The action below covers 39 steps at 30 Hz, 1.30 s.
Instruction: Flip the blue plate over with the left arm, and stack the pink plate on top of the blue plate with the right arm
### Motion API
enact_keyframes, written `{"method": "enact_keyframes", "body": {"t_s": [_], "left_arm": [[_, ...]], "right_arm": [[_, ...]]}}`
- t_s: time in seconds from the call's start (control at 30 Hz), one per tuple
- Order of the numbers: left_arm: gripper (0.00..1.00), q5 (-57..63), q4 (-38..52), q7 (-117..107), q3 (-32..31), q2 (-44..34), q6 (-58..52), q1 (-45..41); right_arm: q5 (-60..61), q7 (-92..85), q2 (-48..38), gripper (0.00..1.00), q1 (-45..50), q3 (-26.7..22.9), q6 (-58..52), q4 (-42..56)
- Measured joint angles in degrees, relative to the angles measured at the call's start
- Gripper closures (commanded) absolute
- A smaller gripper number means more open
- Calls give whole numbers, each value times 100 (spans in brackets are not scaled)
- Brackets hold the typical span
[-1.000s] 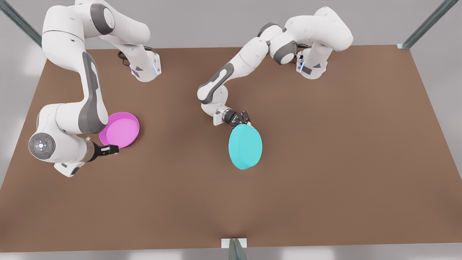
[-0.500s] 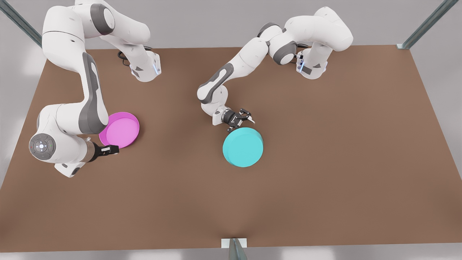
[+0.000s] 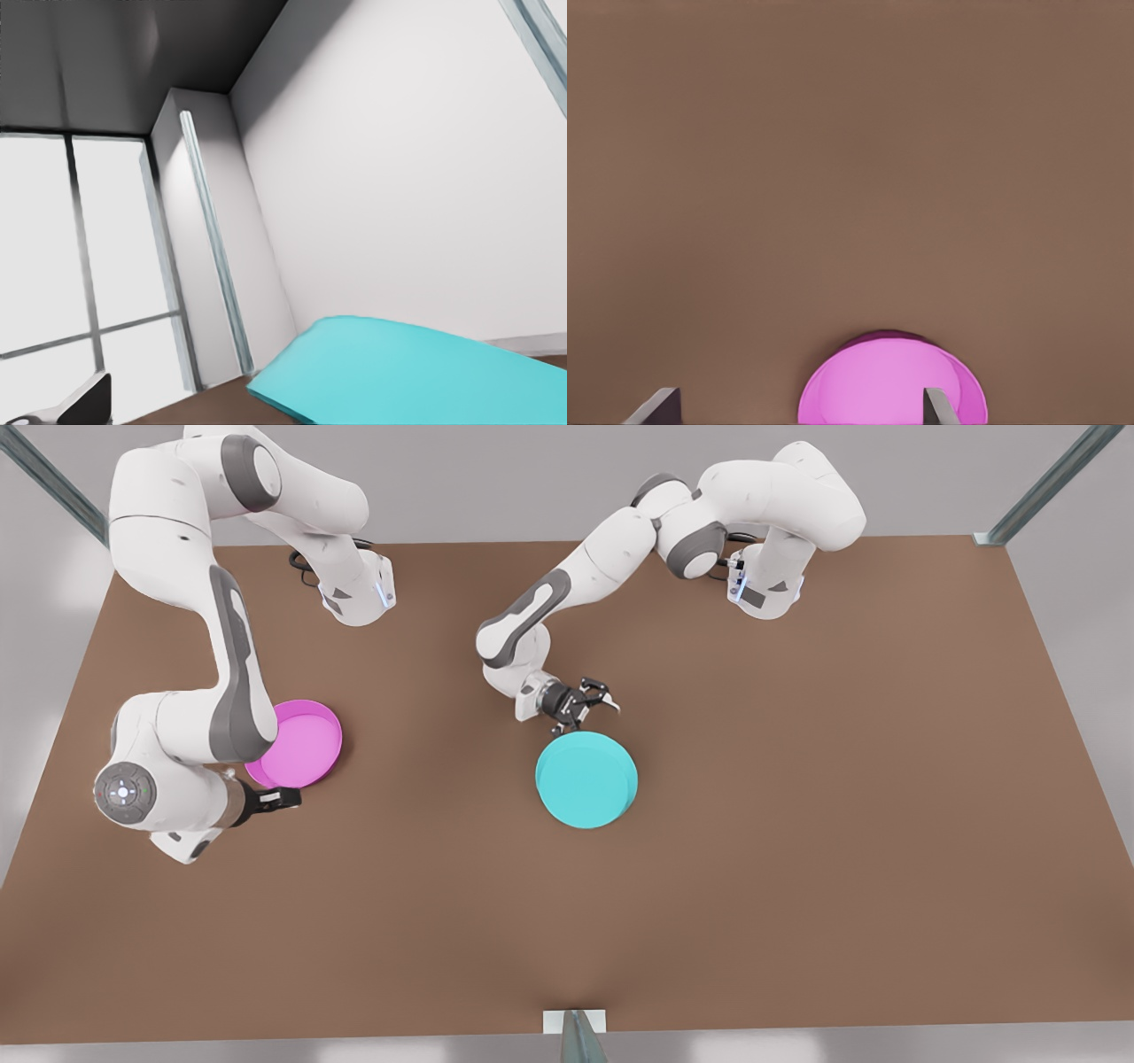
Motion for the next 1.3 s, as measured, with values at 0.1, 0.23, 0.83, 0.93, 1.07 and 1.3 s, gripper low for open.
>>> {"method": "enact_keyframes", "body": {"t_s": [0.1,0.23,0.83,0.93,1.07,1.3], "left_arm": [[0,-357,-7,163,-177,-67,15,7],[0,-847,-16,308,-385,-116,38,17],[0,-3585,559,887,-772,-2074,-253,319],[0,-5085,714,3639,-754,-3368,-118,3332],[0,-6250,1479,9336,-778,-3674,100,6582],[0,-7240,-756,12305,-136,-6072,1114,6476]], "right_arm": [[9,112,256,0,-24,4,1311,-657],[19,-255,-702,0,-758,272,580,-1203],[408,-1244,-1789,0,-2460,311,525,-3254],[335,-1234,-1311,0,-2821,310,657,-3262],[616,-2260,-743,0,-3196,311,136,-3005],[695,-2357,-513,0,-3343,311,1021,-3199]]}}
